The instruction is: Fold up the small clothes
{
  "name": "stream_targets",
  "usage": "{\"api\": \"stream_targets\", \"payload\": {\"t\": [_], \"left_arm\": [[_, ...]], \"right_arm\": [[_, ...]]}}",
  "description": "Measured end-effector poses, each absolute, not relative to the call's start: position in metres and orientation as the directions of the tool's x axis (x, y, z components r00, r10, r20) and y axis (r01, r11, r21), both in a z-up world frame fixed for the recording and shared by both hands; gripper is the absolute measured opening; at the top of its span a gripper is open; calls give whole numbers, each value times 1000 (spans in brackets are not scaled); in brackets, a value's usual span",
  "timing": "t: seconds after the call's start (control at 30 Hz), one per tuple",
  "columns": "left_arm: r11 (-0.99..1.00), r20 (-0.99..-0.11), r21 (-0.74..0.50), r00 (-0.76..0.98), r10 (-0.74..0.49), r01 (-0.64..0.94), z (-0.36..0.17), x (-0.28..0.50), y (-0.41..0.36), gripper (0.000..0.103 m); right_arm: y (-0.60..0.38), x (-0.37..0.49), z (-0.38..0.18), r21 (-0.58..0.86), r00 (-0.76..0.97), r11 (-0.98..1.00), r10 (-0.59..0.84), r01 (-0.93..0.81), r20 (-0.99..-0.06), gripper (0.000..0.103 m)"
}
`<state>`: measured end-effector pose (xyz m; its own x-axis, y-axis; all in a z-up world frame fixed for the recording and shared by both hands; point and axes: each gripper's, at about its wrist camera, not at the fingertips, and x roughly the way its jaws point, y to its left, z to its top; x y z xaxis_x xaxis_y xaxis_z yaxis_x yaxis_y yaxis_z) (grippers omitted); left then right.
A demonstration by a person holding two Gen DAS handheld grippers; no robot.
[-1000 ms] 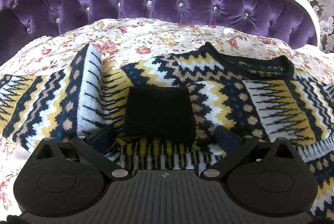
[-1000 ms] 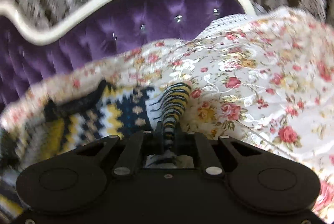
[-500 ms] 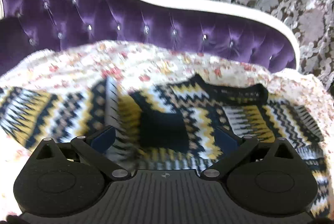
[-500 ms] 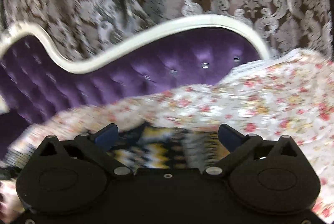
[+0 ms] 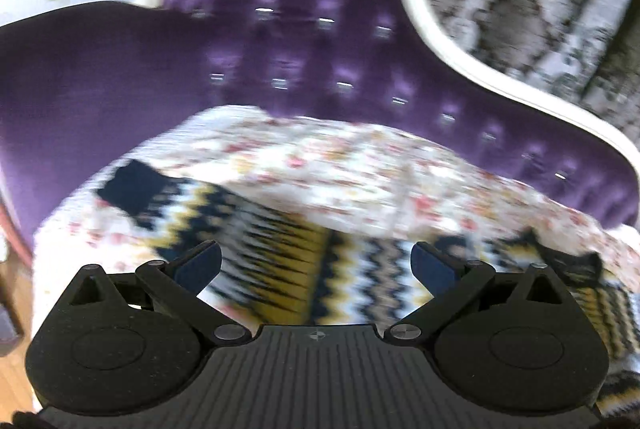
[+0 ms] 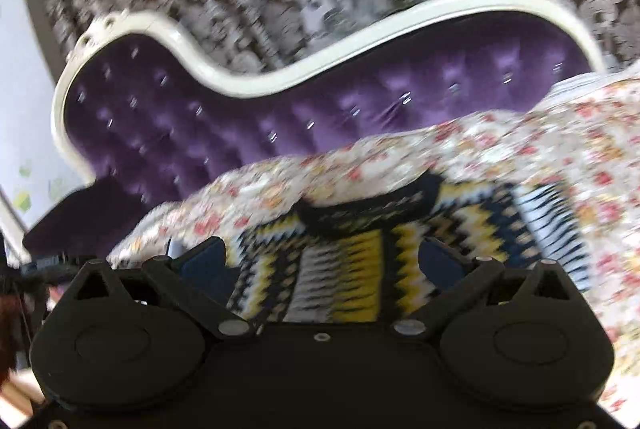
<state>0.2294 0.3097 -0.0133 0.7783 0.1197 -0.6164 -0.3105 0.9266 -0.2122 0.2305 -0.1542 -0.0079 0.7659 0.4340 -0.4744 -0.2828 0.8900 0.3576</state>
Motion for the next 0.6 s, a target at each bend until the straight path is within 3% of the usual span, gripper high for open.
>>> {"api": "stream_targets", "payload": {"t": [0.33, 0.6], "left_arm": [[857, -644, -285, 748, 160, -428, -57, 239, 376, 102], [845, -617, -350, 778, 117, -405, -84, 252, 392, 102]], "right_arm": [[-120, 226, -47, 370, 712, 852, 516, -370, -477, 102], [-115, 228, -57, 390, 683, 841, 535, -375, -497, 102]]}}
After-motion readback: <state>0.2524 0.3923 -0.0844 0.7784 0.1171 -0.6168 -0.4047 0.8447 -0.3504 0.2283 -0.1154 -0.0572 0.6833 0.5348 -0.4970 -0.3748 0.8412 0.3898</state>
